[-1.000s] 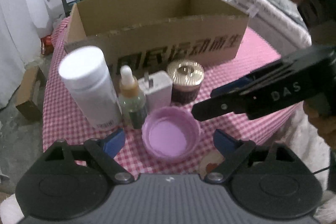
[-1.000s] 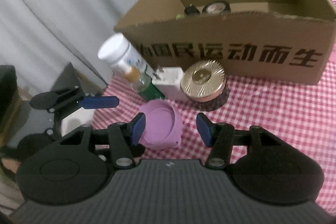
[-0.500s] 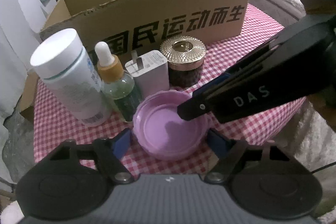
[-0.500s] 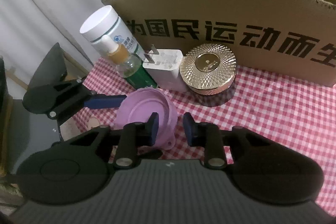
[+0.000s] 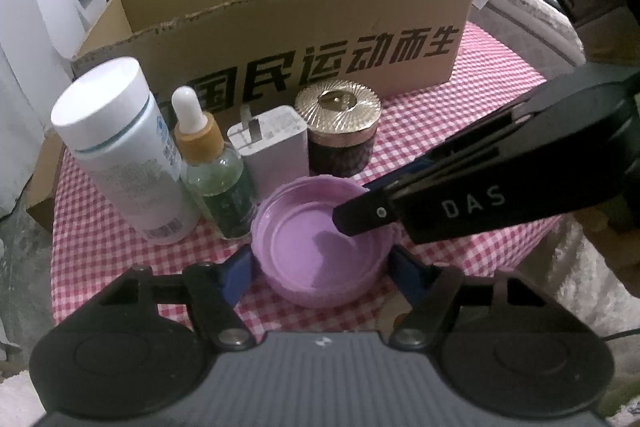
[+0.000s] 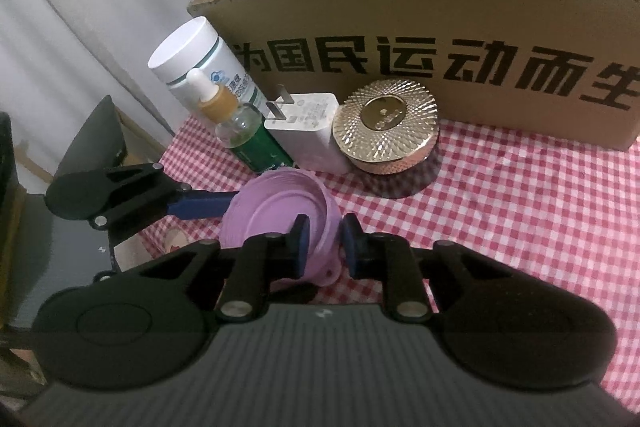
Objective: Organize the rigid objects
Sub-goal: 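Grasp the pink silicone lid by its rim with the right gripper, then lower the pink lid into the box and open the right gripper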
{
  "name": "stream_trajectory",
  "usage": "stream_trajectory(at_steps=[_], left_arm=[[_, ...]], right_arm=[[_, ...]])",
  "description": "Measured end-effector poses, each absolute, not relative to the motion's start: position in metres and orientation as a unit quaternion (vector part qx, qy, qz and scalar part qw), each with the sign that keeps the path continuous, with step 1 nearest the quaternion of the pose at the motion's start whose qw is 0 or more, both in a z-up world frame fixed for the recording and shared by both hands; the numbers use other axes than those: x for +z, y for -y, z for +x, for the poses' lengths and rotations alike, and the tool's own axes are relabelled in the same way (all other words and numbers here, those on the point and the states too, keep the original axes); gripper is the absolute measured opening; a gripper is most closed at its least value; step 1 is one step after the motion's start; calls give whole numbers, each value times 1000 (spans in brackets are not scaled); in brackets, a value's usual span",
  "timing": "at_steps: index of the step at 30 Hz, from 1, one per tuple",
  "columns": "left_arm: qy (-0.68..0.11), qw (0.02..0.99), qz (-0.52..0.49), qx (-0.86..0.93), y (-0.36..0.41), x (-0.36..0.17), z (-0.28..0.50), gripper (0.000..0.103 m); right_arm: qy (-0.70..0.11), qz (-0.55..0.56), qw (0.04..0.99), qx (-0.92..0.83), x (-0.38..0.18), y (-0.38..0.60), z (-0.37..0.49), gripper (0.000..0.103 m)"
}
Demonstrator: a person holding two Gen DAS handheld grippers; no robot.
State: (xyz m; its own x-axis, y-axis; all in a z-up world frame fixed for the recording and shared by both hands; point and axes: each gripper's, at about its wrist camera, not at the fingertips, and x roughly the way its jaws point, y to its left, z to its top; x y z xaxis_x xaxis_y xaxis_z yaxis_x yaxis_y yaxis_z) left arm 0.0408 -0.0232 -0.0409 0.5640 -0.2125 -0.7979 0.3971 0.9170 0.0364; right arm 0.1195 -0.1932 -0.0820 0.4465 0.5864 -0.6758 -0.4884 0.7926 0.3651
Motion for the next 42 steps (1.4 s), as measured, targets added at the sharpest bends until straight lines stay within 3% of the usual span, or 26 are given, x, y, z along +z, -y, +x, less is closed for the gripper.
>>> stream_trajectory(at_steps=[16, 27, 35, 42], left_arm=[[-397, 888, 136, -189, 39, -15, 15, 73], [-311, 917, 154, -198, 37, 54, 1, 73], [-276, 925, 164, -202, 26, 112, 48, 73], [-350, 903, 143, -205, 7, 127, 141, 73]], right_arm=[[-383, 54, 871, 302, -56, 203, 85, 17], [-287, 44, 911, 292, 12, 216, 51, 18], [-233, 39, 922, 306, 77, 219, 86, 19], [-291, 51, 898, 327, 101, 214, 187, 19]])
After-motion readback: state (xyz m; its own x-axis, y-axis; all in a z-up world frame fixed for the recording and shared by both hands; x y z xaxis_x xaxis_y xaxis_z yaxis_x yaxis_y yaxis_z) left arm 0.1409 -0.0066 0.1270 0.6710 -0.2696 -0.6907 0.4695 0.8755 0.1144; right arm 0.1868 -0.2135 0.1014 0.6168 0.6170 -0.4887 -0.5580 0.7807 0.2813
